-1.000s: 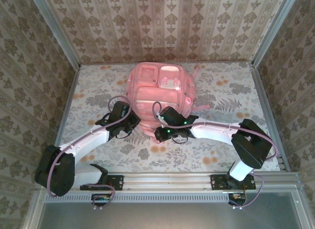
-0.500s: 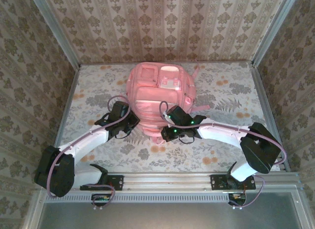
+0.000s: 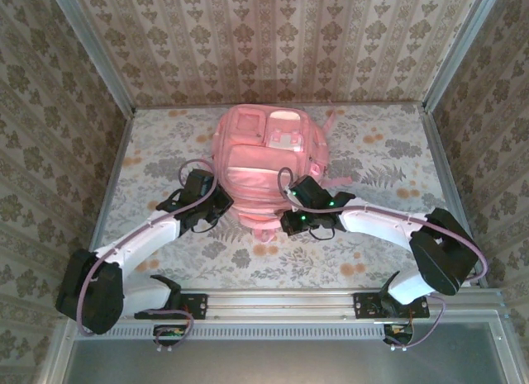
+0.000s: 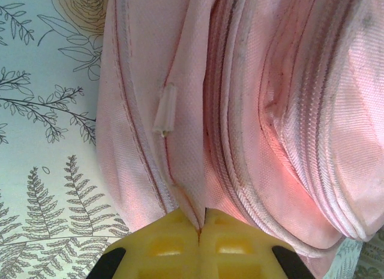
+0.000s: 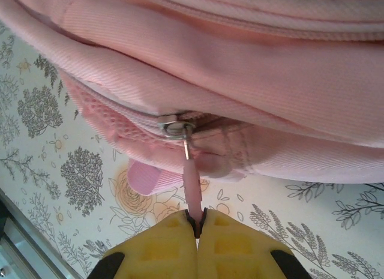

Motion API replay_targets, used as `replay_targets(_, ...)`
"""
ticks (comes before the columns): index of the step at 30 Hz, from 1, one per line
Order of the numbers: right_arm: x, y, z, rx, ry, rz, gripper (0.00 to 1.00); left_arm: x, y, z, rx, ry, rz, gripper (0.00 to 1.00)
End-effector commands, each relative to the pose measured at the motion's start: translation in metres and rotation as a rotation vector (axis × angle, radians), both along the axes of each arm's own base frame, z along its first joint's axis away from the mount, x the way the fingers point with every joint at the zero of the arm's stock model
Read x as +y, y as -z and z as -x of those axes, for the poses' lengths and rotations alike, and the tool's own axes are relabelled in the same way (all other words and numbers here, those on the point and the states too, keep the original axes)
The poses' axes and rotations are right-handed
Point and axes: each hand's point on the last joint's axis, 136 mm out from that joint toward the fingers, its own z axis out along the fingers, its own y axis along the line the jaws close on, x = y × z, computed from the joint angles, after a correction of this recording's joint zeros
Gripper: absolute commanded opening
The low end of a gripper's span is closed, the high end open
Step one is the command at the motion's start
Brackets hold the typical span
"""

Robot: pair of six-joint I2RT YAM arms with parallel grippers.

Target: Pack the student bag

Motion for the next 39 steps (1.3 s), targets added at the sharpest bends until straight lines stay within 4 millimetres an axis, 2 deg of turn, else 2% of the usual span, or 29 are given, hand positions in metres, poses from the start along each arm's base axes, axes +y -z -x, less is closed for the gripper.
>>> replay_targets(1,-0.023,0.011,0.004,0.04,0.081,0.072,0.0,0.01,-0.014,-0.004,-0.047,-0.008,-0.055,0.0)
replay_targets(7,-0.021,0.006,-0.003,0.047,0.135,0.059,0.0,0.008,-0.017,-0.002,-0.054,0.006,-0.058,0.02)
replay_targets(12,-0.031,0.003,-0.007,0.034,0.215,0.076,0.0,0.014,-0.018,0.0,-0.059,-0.001,-0.077,0.03)
replay_targets(18,-0.046,0.009,-0.009,0.037,0.263,0.125,0.0,0.019,-0.02,-0.001,-0.061,-0.008,-0.083,0.03)
replay_targets(20,-0.043,0.009,-0.009,0.042,0.256,0.11,0.0,0.019,-0.02,-0.001,-0.059,-0.006,-0.081,0.03)
replay_targets(26,-0.009,0.004,-0.005,0.064,0.13,0.006,0.0,0.023,-0.023,-0.002,-0.06,0.034,-0.106,0.0)
replay_targets(32,0.038,-0.016,-0.011,0.014,0.046,-0.076,0.0,0.068,-0.045,-0.02,-0.112,-0.058,-0.215,0.03)
replay_targets(36,0.071,-0.017,-0.025,0.04,0.038,-0.132,0.0,0.079,-0.052,-0.039,-0.078,-0.077,-0.239,0.12)
replay_targets(39,0.087,-0.016,-0.037,0.06,0.052,-0.163,0.0,0.08,-0.047,-0.036,-0.025,-0.085,-0.213,0.28)
